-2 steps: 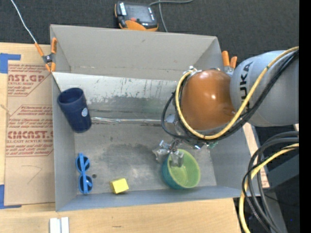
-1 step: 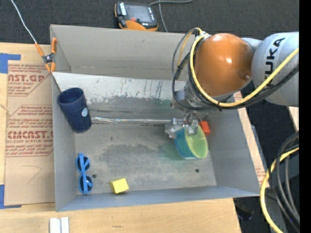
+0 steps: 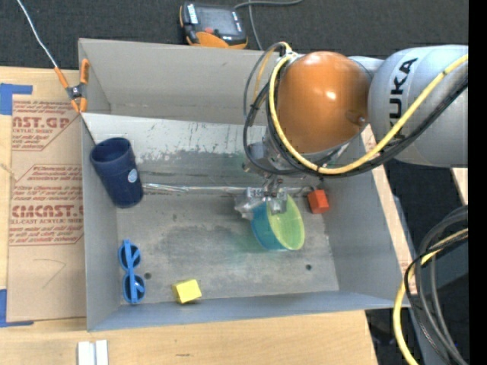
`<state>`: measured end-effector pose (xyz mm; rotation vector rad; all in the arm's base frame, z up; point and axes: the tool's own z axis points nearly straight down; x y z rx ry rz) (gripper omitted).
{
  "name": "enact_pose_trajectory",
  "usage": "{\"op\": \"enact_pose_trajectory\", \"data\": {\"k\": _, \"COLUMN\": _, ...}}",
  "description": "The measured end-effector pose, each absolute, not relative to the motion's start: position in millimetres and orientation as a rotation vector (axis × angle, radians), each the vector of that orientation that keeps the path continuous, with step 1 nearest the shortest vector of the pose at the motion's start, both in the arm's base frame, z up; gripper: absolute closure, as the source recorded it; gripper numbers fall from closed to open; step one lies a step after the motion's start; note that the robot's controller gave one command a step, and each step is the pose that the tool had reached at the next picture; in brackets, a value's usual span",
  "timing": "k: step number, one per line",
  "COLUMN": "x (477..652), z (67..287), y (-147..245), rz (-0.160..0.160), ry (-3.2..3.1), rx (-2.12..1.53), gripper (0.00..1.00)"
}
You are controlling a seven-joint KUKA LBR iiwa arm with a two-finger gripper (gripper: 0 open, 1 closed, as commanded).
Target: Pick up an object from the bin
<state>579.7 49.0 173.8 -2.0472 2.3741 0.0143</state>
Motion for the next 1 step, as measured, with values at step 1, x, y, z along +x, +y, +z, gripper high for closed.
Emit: {"op": "enact_pose_trajectory", "data": {"k": 1, "x": 555.0, "z": 235.1, "y": 56.1, "rz": 0.012, "ry": 2.299, "rx": -2.121, "gripper": 1.00}}
